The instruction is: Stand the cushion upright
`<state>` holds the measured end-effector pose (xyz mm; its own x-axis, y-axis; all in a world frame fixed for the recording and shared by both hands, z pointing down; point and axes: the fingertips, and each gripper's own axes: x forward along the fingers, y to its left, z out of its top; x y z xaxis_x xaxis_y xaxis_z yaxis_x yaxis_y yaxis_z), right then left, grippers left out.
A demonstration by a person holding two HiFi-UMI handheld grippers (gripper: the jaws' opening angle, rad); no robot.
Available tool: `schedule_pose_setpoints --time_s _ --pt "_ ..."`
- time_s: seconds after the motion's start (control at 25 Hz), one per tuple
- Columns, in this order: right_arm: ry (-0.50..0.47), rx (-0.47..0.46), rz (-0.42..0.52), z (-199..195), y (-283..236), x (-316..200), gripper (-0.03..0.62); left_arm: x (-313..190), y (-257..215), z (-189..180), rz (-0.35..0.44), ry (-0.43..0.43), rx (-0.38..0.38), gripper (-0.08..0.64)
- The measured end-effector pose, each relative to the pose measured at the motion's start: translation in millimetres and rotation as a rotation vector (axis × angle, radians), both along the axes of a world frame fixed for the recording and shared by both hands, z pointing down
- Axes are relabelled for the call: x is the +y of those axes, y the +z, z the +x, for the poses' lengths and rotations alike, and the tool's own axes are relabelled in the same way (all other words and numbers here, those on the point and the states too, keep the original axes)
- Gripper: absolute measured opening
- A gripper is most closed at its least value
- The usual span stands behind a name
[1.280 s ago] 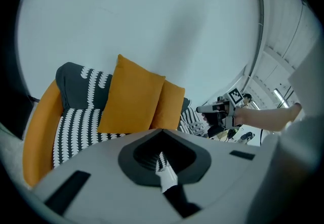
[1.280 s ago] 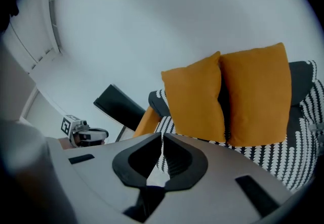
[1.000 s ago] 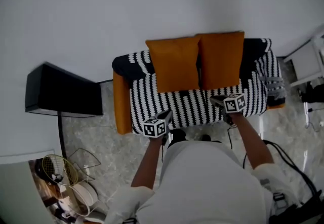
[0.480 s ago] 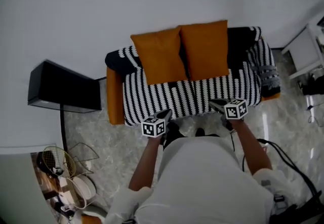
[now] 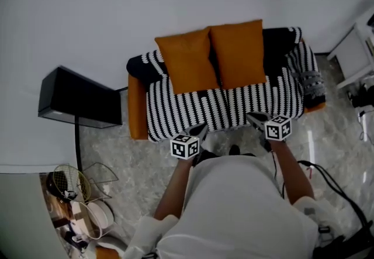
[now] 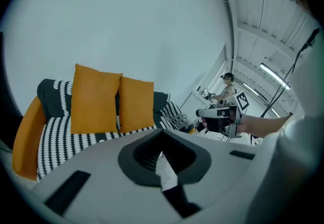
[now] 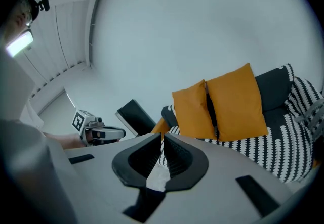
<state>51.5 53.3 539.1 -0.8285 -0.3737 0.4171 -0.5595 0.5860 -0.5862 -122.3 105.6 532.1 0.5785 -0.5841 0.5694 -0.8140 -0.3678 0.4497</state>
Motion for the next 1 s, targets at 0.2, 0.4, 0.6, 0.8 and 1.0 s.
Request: schedule_pose_setpoints --time_s 0.2,0.4,0.6,0.8,1.0 --pt "0.091 0.003 0.011 -9 -11 10 0.037 16 -8 -2 0.012 0.034 0.018 0.002" --pt "0.136 0.007 0.042 -23 -28 17 0.035 18 -16 -14 0.024 0.049 0.028 0.002" --pt "0.159 0.011 0.041 -24 -32 18 0.035 20 -20 -23 0.036 0.041 0.042 0.002" --pt "0.144 0.023 0.043 -34 -35 20 0.035 18 -24 -33 0.05 0.045 0.047 0.002" --pt "0.146 0.025 0.044 -39 -35 19 0.035 14 -24 -39 0.055 0.052 0.047 0.002"
